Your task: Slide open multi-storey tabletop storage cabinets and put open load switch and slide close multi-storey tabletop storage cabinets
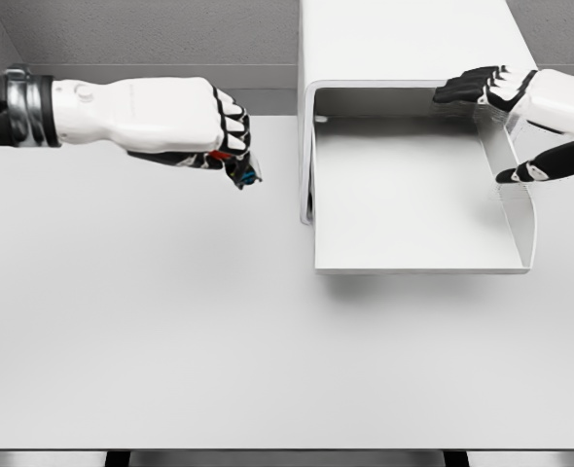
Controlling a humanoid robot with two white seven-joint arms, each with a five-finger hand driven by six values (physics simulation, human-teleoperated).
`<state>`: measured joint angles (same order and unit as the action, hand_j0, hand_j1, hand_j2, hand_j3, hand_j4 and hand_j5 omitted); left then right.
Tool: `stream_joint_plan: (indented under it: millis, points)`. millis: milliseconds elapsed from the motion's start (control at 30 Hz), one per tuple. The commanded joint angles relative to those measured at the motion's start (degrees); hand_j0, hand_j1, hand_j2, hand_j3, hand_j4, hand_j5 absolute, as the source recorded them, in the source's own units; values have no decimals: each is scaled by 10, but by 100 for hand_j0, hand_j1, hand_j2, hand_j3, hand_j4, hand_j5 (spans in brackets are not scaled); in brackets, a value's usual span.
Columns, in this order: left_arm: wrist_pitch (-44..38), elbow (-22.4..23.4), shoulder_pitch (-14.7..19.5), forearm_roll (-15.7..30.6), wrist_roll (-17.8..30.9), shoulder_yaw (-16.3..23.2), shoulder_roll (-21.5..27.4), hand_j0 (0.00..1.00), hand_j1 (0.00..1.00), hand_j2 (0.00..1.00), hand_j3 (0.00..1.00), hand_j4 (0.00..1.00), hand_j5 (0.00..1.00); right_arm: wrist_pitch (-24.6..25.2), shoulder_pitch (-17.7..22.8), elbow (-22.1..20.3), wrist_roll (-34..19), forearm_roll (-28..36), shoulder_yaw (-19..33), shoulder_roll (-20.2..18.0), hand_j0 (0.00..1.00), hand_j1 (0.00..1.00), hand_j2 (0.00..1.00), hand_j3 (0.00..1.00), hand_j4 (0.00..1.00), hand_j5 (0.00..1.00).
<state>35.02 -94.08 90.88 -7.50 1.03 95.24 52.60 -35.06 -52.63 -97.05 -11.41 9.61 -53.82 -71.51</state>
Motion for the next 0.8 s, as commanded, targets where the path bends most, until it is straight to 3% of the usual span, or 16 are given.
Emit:
stream_joint_plan:
  millis: [0,367,533,767]
  points:
    - [0,-1,3,6,-1,-1,-6,42,42,42,42,42,42,1,-4,-2,-24,2,3,-4,100,100,100,100,100,100]
    - [0,-10,28,12,-3,-3,-16,42,42,42,42,42,42,1,1,-2,-4,3,-3,-13,100,100,100,100,100,100]
    - [0,-10,35,14,-4,-9,-36,42,42,42,42,42,42,1,4,0,-1,6,-8,-45,100,100,100,100,100,100]
    - [0,-8,48,24,-3,-10,-79,42,42,42,42,42,42,1,4,-1,-2,5,-8,-54,100,100,100,100,100,100]
